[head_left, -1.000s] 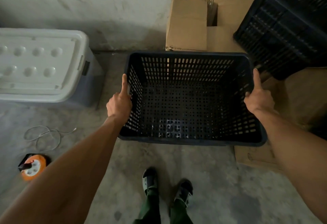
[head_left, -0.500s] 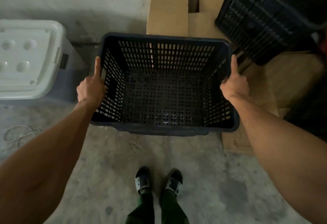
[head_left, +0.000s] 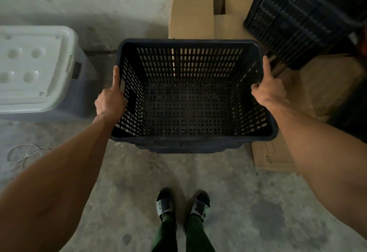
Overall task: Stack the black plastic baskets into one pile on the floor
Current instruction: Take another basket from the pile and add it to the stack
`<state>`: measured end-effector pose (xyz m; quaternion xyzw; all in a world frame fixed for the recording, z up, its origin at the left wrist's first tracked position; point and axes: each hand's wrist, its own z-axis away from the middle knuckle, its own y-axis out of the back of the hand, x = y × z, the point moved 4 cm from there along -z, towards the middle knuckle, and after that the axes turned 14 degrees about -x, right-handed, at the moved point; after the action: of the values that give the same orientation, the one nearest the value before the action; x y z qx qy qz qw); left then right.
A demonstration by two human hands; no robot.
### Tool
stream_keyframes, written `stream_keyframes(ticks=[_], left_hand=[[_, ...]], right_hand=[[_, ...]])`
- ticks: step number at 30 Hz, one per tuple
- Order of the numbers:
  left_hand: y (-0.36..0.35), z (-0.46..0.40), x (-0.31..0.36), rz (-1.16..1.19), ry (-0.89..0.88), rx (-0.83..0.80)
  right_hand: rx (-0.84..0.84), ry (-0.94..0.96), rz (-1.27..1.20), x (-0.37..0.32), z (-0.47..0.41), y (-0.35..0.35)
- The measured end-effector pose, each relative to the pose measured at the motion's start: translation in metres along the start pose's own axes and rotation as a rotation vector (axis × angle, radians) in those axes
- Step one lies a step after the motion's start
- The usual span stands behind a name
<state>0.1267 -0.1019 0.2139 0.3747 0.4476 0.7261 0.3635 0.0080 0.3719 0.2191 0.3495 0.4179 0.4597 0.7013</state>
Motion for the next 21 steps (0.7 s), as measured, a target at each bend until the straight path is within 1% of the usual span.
stream_keyframes(ticks=[3,6,8,9,10,12,13,14,15,17,19,20,21], left_hand=[[0.001,-0.003,0.0,0.025,-0.036,-0.013],[0.003,-0.003,0.001,-0.018,-0.077,-0.085],[0.01,-0.008,0.005,-0.07,-0.082,-0.122],[0.018,-0.012,0.01,-0.095,-0.102,-0.086],[0.027,-0.016,0.017,-0.114,-0.143,-0.009],[0.042,-0.02,0.026,-0.105,-0.236,0.17],[0.04,-0.02,0.026,-0.094,-0.267,0.204],[0.032,-0.019,0.022,-0.09,-0.278,0.191],[0.02,-0.016,0.018,-0.092,-0.272,0.14],[0.0,-0.007,0.006,-0.124,-0.218,0.026],[0.003,-0.008,0.007,-0.209,-0.233,0.009],[0.013,-0.009,0.012,-0.225,-0.249,0.016],[0.027,-0.011,0.019,-0.198,-0.257,0.043]], right_hand=[[-0.037,-0.003,0.021,0.0,-0.001,0.0],[-0.166,-0.04,0.076,0.0,0.005,0.0],[-0.219,-0.05,0.086,-0.002,0.011,0.006],[-0.206,-0.026,0.081,-0.006,0.013,0.013],[-0.154,0.022,0.082,-0.01,0.016,0.021],[0.034,0.121,0.081,-0.014,0.023,0.032],[0.133,0.161,0.069,-0.012,0.027,0.03],[0.196,0.183,0.07,-0.007,0.033,0.022],[0.205,0.179,0.085,-0.002,0.039,0.007],[0.111,0.109,0.136,0.011,0.045,-0.023],[0.026,0.092,0.172,0.016,0.038,-0.025],[0.018,0.103,0.171,0.014,0.035,-0.017],[0.062,0.125,0.157,0.011,0.031,-0.005]])
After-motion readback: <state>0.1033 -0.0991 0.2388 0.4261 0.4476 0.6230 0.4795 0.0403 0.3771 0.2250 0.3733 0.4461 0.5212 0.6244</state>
